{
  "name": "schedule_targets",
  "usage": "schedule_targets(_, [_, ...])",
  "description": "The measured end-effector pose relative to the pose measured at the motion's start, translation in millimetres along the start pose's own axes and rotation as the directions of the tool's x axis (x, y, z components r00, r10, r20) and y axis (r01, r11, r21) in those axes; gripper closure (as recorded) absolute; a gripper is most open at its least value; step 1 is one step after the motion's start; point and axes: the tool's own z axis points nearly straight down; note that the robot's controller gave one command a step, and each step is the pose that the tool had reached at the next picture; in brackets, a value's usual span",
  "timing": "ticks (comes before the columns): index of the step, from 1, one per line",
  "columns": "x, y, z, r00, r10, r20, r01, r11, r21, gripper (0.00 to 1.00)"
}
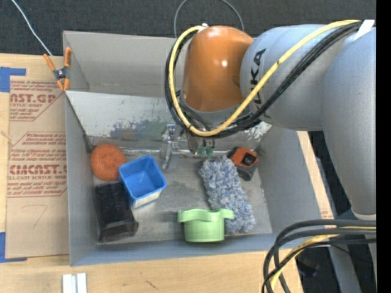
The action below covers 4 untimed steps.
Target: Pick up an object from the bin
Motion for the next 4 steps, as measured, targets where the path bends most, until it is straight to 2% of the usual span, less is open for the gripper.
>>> schedule_targets(1, [5.1, -63, -87, 0.99, 0.14, 0.011, -0.14, 0.99, -0.001, 0.0])
schedule_targets(2, [-2.3, -66, -9, 0.976, -0.216, 0.009, 0.216, 0.976, 0.003, 0.0])
schedule_targets(3, [75.1, -41, 73, 0.773, -0.635, 0.005, 0.635, 0.773, 0.004, 0.0])
schedule_targets(4, [73.5, -41, 71, 0.774, -0.633, 0.009, 0.633, 0.774, 0.006, 1.0])
